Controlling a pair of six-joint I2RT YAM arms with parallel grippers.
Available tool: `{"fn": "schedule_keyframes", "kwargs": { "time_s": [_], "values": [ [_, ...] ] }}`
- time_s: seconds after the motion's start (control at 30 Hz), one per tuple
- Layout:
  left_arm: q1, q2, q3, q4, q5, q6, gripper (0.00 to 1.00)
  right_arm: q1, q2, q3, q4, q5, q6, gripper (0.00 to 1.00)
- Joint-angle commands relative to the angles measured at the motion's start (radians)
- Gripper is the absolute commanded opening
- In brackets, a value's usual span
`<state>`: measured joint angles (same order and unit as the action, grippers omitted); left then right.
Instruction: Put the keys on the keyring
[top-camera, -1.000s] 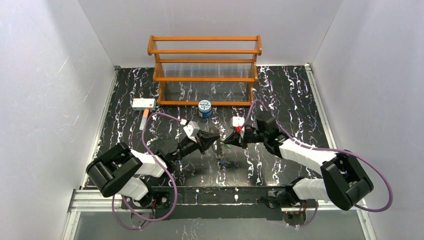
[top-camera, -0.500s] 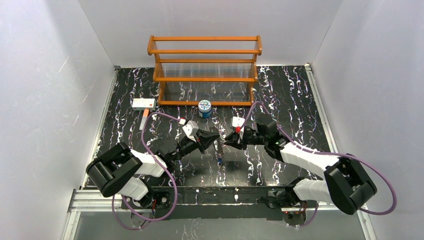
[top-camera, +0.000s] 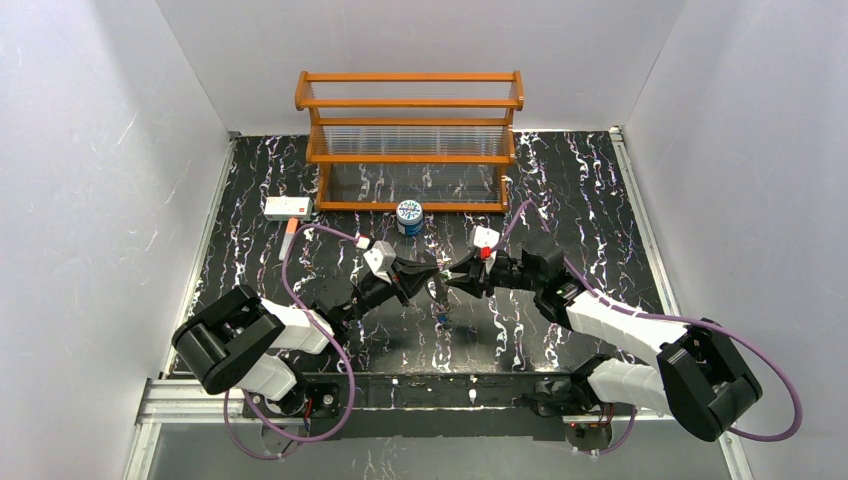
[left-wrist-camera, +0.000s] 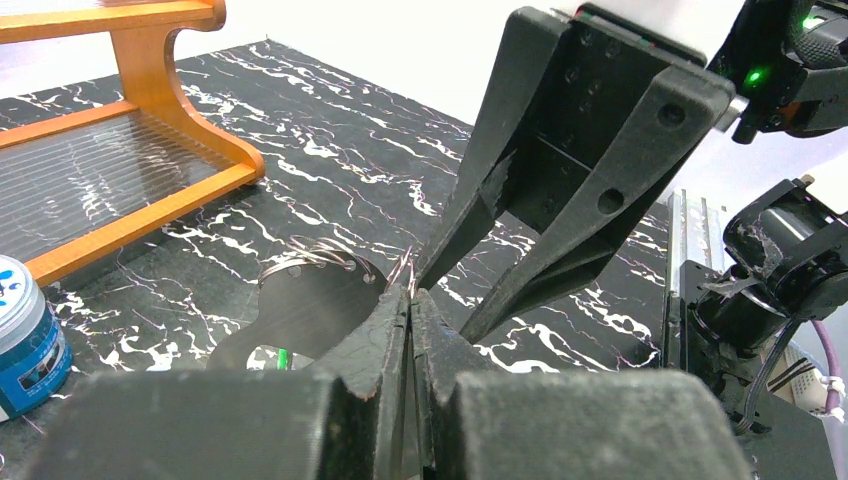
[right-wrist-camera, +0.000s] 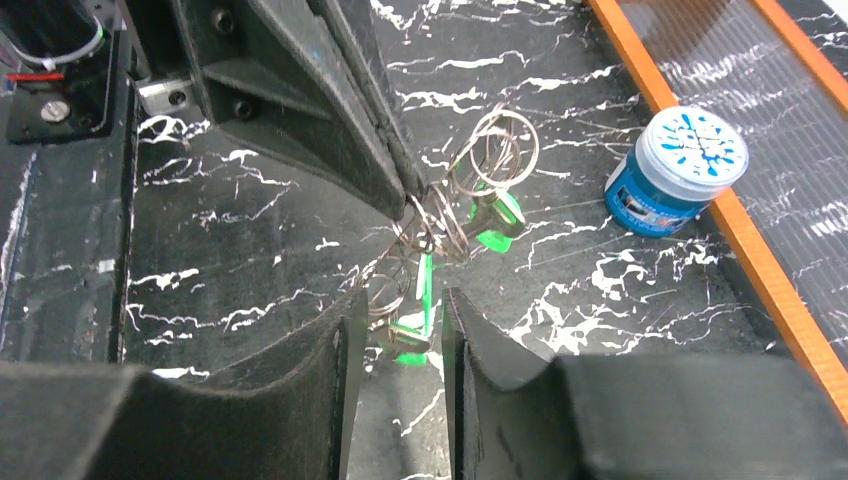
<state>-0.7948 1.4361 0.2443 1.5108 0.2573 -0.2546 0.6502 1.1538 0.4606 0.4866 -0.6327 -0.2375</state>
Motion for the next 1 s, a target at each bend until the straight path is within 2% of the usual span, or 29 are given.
{"fn": "schedule_keyframes", "kwargs": {
  "time_s": [0.0,0.43,0.7,0.83,0.97],
  "values": [
    [0.003,-0.034,0.012,0.278,-0.004,0.002,0.0,0.006,0.001,0.023,0.146,-0.016,0.081,0.42],
    [0.003,-0.035,0.013,0.276,0.005,-0.003,0.0,0.005,0.067,0.063,0.226,-0.055,0.111,0.43],
    [0.003,-0.029,0.017,0.277,0.009,-0.008,0.0,0.005,0.078,0.06,0.266,-0.093,0.119,0.22],
    [0.004,-0.032,0.018,0.278,0.007,-0.006,0.0,0.006,0.089,0.063,0.265,-0.1,0.109,0.03],
    [0.003,-0.037,0.013,0.278,0.0,-0.005,0.0,0.006,0.094,0.075,0.219,-0.106,0.076,0.01]
  ]
}}
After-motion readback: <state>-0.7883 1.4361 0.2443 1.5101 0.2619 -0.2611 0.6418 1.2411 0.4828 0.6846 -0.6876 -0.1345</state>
